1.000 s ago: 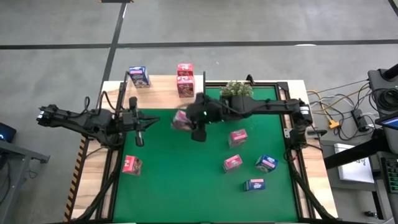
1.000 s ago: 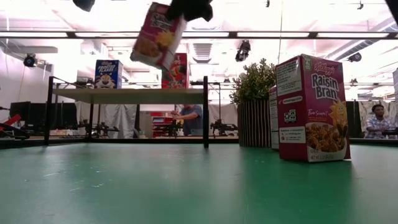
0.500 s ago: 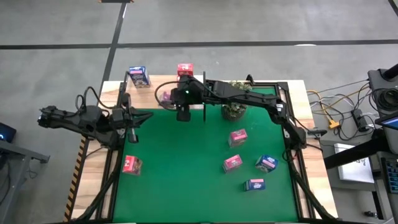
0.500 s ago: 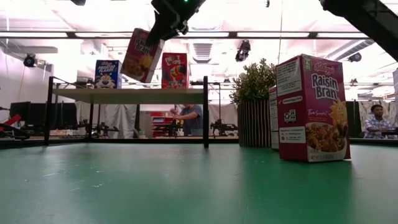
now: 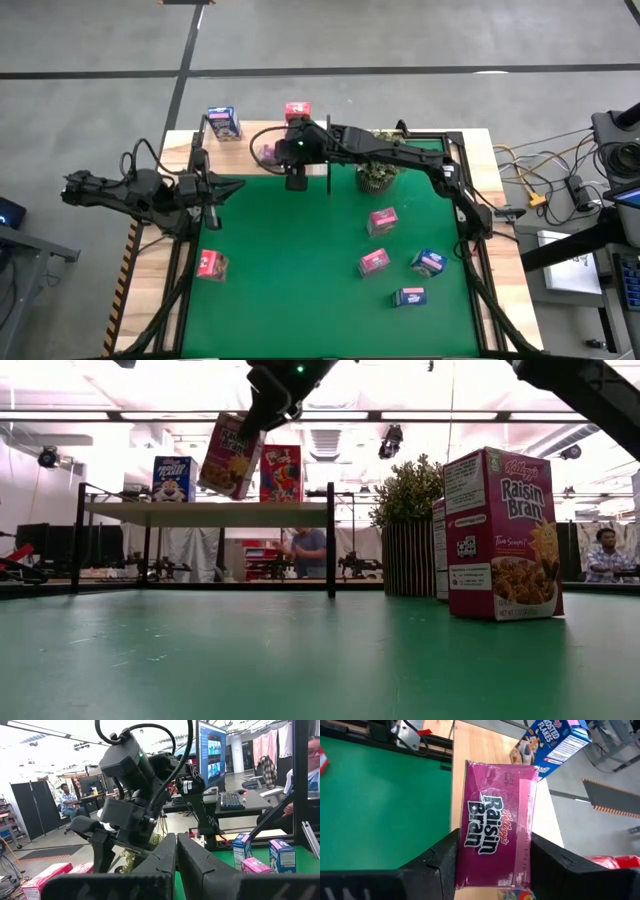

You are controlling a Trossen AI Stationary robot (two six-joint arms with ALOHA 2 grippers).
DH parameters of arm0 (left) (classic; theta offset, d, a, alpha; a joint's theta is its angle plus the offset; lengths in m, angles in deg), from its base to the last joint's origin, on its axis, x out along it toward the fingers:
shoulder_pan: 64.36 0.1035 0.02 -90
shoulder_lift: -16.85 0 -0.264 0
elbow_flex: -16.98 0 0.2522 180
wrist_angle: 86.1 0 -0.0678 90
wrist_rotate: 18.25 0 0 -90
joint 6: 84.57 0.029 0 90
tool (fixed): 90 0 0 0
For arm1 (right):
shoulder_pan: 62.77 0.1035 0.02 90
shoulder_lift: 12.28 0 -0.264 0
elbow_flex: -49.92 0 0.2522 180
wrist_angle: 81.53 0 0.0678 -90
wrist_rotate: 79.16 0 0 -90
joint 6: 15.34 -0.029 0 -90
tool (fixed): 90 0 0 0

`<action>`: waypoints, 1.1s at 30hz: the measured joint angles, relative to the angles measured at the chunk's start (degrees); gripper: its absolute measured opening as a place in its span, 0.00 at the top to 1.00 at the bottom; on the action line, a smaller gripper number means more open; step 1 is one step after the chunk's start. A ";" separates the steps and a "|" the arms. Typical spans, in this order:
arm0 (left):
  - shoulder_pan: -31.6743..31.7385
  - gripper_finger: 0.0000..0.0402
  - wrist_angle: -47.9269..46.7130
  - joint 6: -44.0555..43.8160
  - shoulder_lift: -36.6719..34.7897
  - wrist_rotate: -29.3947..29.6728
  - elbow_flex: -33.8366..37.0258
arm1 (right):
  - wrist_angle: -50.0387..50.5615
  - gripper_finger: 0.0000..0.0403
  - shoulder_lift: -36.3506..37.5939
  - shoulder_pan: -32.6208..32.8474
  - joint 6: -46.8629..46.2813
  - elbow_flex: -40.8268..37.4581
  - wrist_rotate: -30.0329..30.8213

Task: Stack cereal on shelf
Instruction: Put the left pink cereal box on the shelf

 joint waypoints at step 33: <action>13.71 1.00 12.95 3.57 17.00 9.64 2.11 | -0.74 0.50 -0.04 -0.77 -0.09 -0.07 0.07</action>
